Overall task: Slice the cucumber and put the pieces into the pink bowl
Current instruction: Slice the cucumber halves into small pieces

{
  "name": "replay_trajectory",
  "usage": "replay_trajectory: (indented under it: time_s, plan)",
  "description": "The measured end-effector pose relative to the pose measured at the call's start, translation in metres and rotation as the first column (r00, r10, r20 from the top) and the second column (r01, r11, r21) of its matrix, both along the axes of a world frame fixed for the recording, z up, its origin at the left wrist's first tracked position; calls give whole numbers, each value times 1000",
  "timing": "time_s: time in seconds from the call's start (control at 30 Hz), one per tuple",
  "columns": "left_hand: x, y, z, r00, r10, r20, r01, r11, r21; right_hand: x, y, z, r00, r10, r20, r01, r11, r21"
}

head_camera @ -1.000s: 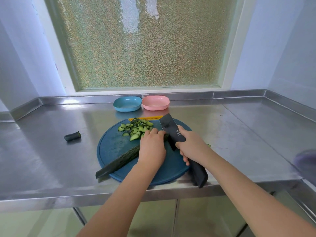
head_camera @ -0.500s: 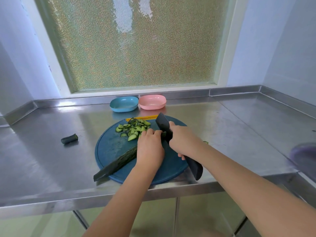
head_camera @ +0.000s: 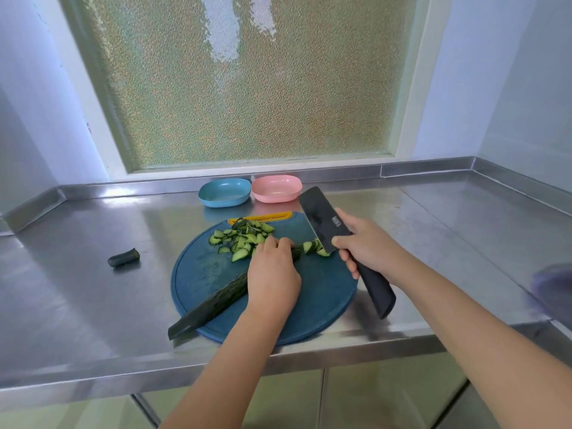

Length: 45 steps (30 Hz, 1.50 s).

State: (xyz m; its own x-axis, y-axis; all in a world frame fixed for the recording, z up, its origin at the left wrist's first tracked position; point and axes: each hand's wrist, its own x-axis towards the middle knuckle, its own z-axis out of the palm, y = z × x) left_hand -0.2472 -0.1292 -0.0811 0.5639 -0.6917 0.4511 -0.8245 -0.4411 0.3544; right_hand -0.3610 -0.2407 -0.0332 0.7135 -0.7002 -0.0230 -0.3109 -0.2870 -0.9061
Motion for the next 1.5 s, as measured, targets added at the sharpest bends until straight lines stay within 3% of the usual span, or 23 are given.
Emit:
replay_trajectory:
  time_s: [0.37,0.7,1.33,1.5]
  plan:
    - [0,0,2,1000,-14,-13,13,999,-32,0,7,2,990,78,-120,-88,993,-82]
    - [2,-2,-2,999,-23,37,21,999,42,5,11,-3,978,105,-180,-128,984,-122]
    - [7,-3,-2,993,-56,103,40,989,144,14,9,-2,958,121,-259,-139,989,-51]
    - [5,-3,1,994,-70,79,60,989,132,24,19,-16,950,75,-302,-128,979,-160]
